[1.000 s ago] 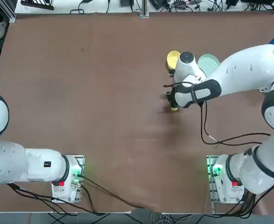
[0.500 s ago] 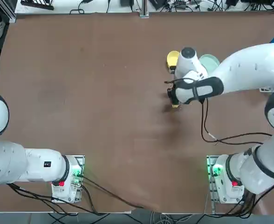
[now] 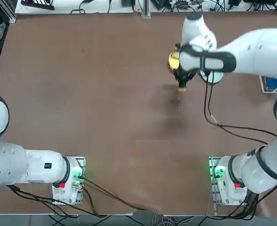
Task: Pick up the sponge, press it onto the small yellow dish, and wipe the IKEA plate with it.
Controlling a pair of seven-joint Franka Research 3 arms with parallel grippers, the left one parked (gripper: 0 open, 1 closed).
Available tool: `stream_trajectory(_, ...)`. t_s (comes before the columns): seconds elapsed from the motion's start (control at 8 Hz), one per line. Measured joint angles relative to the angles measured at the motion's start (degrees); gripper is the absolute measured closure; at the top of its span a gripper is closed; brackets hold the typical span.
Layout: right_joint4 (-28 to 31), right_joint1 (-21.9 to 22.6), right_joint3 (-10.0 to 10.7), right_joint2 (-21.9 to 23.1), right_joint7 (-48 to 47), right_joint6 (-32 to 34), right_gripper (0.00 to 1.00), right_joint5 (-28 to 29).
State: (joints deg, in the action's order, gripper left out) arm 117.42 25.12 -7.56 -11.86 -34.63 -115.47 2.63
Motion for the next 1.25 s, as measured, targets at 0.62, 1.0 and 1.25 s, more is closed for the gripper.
stream_trajectory(0.62, -19.09, -6.76, 0.14, -9.58, 10.31, 12.5, 0.84, 0.04)
stream_trajectory(1.0, -29.12, -8.39, 0.12, -17.11, 14.53, 18.57, 0.83, 1.09)
stream_trajectory(1.25, -32.96, -9.6, 0.13, -21.22, 17.72, 19.16, 0.83, 4.23)
